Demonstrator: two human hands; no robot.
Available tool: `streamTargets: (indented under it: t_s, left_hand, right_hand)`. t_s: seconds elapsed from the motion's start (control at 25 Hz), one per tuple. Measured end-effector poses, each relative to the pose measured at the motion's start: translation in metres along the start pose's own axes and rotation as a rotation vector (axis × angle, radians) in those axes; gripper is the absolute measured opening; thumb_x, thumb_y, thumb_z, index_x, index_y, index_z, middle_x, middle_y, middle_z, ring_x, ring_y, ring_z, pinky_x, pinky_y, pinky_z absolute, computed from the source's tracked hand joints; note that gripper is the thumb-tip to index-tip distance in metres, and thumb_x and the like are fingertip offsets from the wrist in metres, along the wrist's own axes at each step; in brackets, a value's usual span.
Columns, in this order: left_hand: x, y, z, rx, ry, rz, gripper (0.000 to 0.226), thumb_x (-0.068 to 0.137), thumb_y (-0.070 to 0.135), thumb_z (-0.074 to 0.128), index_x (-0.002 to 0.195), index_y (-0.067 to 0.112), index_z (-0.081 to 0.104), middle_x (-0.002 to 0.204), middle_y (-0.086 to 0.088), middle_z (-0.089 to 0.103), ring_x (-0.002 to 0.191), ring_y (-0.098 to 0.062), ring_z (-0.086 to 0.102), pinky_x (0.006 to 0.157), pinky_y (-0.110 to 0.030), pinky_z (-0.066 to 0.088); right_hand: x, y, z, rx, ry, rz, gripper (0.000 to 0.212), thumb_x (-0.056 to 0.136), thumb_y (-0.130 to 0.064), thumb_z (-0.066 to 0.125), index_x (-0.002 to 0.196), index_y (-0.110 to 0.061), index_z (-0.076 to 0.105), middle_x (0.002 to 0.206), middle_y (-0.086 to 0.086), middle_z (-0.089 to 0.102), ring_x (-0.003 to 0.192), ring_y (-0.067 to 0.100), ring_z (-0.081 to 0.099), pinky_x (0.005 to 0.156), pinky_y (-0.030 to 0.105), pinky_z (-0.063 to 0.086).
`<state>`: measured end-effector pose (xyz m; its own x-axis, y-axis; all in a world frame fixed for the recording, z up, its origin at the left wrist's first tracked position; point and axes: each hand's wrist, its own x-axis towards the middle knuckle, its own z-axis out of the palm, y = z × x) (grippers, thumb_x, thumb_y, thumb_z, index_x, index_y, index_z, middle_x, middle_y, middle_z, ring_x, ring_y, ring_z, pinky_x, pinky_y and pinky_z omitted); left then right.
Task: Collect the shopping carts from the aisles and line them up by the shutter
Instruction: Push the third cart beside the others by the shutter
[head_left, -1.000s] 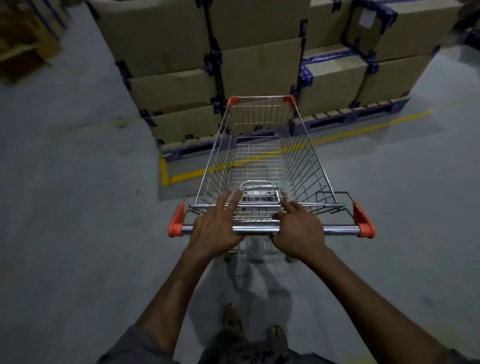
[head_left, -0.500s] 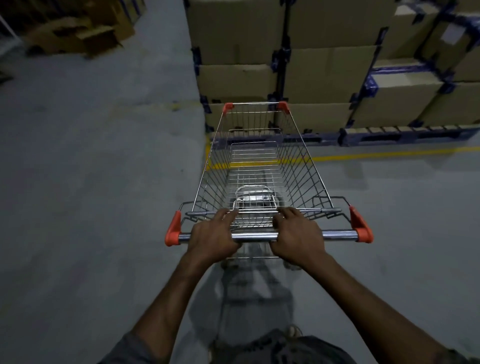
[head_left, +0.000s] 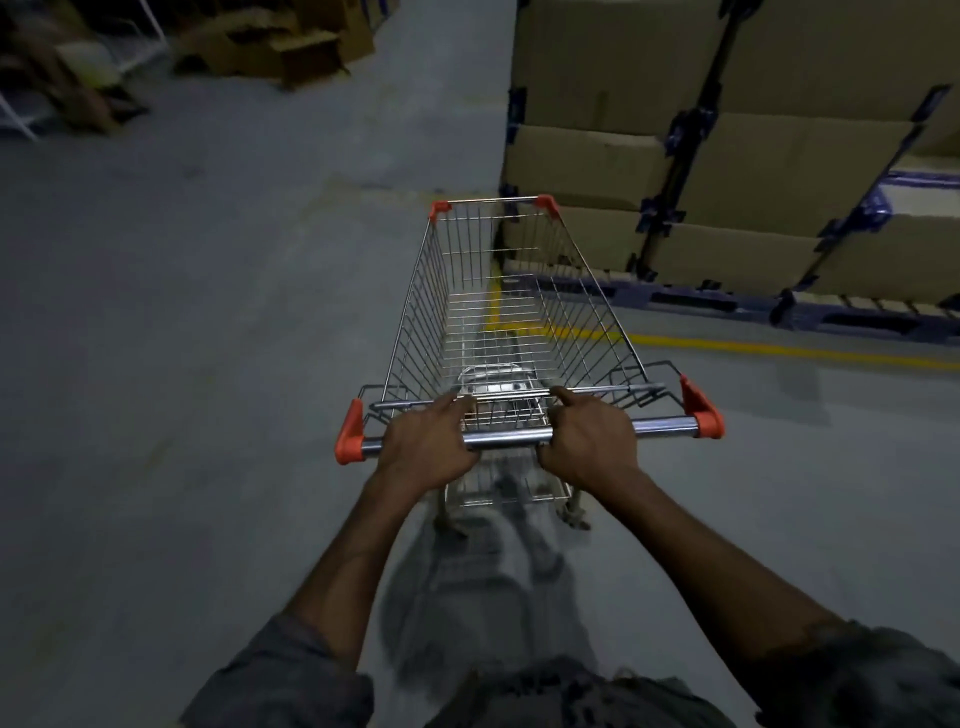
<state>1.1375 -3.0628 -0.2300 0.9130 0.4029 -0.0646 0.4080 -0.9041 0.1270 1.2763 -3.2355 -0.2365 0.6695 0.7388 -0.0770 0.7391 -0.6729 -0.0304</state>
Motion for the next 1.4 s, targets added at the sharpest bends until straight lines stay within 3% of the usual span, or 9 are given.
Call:
streamTargets:
  t_s: [0.12, 0.24, 0.36, 0.48, 0.6, 0.72, 0.96, 1.12, 1.4]
  left_hand:
    - [0.008, -0.043, -0.007, -0.028, 0.021, -0.071, 0.073, 0.086, 0.056, 0.064, 0.151, 0.030, 0.043, 0.155, 0.003, 0.046, 0.120, -0.026, 0.064, 0.096, -0.042, 0.050]
    - [0.019, -0.077, -0.006, -0.025, 0.089, -0.134, 0.063, 0.084, 0.055, 0.064, 0.140, 0.029, 0.056, 0.145, 0.006, 0.056, 0.109, -0.024, 0.068, 0.089, -0.039, 0.052]
    - [0.036, -0.107, -0.002, 0.015, 0.141, -0.200, 0.054, 0.081, 0.055, 0.064, 0.127, 0.027, 0.065, 0.137, 0.008, 0.060, 0.094, -0.023, 0.071, 0.078, -0.036, 0.053]
    - [0.060, -0.133, -0.004, 0.064, 0.145, -0.243, 0.050, 0.081, 0.053, 0.064, 0.121, 0.024, 0.065, 0.124, 0.004, 0.061, 0.086, -0.023, 0.070, 0.073, -0.035, 0.049]
    - [0.086, -0.162, -0.009, 0.101, 0.148, -0.304, 0.043, 0.085, 0.057, 0.059, 0.111, 0.024, 0.068, 0.107, 0.003, 0.069, 0.084, -0.023, 0.070, 0.072, -0.033, 0.048]
    - [0.112, -0.193, -0.015, 0.142, 0.136, -0.384, 0.039, 0.087, 0.060, 0.056, 0.096, 0.024, 0.068, 0.087, 0.003, 0.073, 0.079, -0.023, 0.071, 0.069, -0.031, 0.047]
    - [0.164, -0.251, -0.033, 0.157, 0.115, -0.486, 0.037, 0.087, 0.057, 0.057, 0.098, 0.025, 0.070, 0.081, 0.001, 0.072, 0.077, -0.023, 0.070, 0.066, -0.030, 0.038]
    - [0.194, -0.291, -0.041, 0.138, 0.108, -0.546, 0.032, 0.084, 0.052, 0.060, 0.097, 0.025, 0.071, 0.081, 0.001, 0.072, 0.079, -0.024, 0.070, 0.065, -0.030, 0.036]
    - [0.234, -0.395, -0.043, 0.271, 0.124, -0.607, 0.023, 0.076, 0.036, 0.070, 0.094, 0.023, 0.072, 0.068, -0.001, 0.069, 0.061, -0.025, 0.067, 0.056, -0.027, 0.034]
  right_hand:
    - [0.037, -0.037, 0.000, -0.020, 0.016, -0.068, 0.037, 0.075, -0.043, 0.060, 0.102, -0.023, 0.076, 0.152, -0.010, 0.050, 0.114, 0.022, 0.064, 0.074, 0.032, 0.051]
    - [0.077, -0.062, -0.001, -0.059, 0.018, -0.141, 0.043, 0.075, -0.044, 0.058, 0.107, -0.022, 0.077, 0.151, -0.004, 0.051, 0.137, 0.021, 0.045, 0.091, 0.037, 0.051]
    - [0.120, -0.081, -0.002, -0.056, 0.014, -0.192, 0.040, 0.074, -0.044, 0.060, 0.104, -0.025, 0.077, 0.153, -0.002, 0.048, 0.144, 0.021, 0.036, 0.099, 0.041, 0.049]
    - [0.162, -0.097, 0.004, -0.029, 0.123, -0.248, 0.041, 0.072, -0.043, 0.062, 0.106, -0.025, 0.076, 0.141, -0.006, 0.058, 0.133, 0.018, 0.047, 0.091, 0.037, 0.051]
    - [0.209, -0.116, 0.006, -0.041, 0.176, -0.297, 0.034, 0.068, -0.041, 0.064, 0.095, -0.023, 0.072, 0.106, -0.005, 0.069, 0.103, 0.022, 0.061, 0.073, 0.034, 0.050]
    - [0.254, -0.137, 0.002, -0.075, 0.147, -0.350, 0.026, 0.067, -0.042, 0.069, 0.083, -0.022, 0.067, 0.082, 0.000, 0.070, 0.080, 0.028, 0.066, 0.065, 0.034, 0.049]
    - [0.348, -0.181, -0.019, -0.052, 0.064, -0.435, 0.027, 0.073, -0.040, 0.063, 0.090, -0.020, 0.068, 0.086, 0.003, 0.072, 0.083, 0.028, 0.067, 0.066, 0.031, 0.039]
    - [0.402, -0.211, -0.028, -0.056, 0.037, -0.484, 0.018, 0.075, -0.039, 0.059, 0.082, -0.023, 0.058, 0.075, 0.000, 0.062, 0.068, 0.024, 0.050, 0.063, 0.029, 0.033]
    - [0.499, -0.292, -0.010, -0.054, 0.159, -0.563, 0.023, 0.064, -0.038, 0.063, 0.078, -0.019, 0.065, 0.072, 0.003, 0.066, 0.069, 0.028, 0.062, 0.062, 0.030, 0.033]
